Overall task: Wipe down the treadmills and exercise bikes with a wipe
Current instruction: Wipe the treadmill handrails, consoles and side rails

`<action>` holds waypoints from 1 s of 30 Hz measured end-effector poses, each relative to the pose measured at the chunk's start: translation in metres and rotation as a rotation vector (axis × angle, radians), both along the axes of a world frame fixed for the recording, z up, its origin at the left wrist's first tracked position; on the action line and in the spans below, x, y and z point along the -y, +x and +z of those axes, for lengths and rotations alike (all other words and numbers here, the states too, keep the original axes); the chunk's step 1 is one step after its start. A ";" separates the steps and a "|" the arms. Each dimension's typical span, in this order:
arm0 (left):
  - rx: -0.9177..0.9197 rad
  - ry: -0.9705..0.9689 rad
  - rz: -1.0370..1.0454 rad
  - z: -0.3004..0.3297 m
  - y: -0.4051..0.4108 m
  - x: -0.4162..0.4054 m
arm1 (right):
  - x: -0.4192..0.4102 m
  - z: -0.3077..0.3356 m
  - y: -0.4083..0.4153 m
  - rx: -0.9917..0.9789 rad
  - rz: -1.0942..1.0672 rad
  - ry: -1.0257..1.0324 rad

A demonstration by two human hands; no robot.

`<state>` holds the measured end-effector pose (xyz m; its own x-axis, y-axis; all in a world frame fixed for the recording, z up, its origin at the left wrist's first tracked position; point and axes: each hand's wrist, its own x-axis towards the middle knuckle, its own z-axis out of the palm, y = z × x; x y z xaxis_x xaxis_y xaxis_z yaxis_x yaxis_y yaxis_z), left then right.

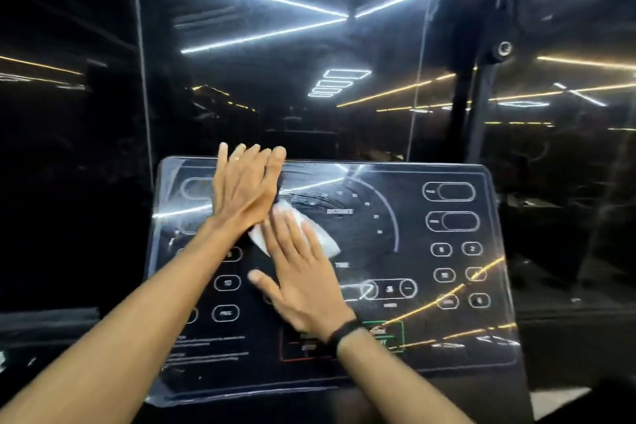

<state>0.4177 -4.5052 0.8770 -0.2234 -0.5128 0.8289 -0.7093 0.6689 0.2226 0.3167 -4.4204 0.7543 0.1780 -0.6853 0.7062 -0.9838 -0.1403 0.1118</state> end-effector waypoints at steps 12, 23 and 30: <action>0.266 -0.039 -0.033 0.001 -0.032 -0.007 | -0.058 -0.050 -0.086 0.540 -0.564 -0.208; 0.306 -0.130 -0.188 0.003 -0.119 -0.029 | -0.068 0.065 -0.239 0.377 -0.454 -0.352; 0.249 -0.146 -0.166 -0.004 -0.132 -0.037 | -0.083 -0.031 -0.150 0.476 -0.402 -0.077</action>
<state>0.2857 -4.4682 0.8735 -0.4987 -0.3323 0.8005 -0.6087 0.7918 -0.0504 0.1668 -4.3375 0.7235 -0.4297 -0.5772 0.6944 -0.9022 0.2422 -0.3569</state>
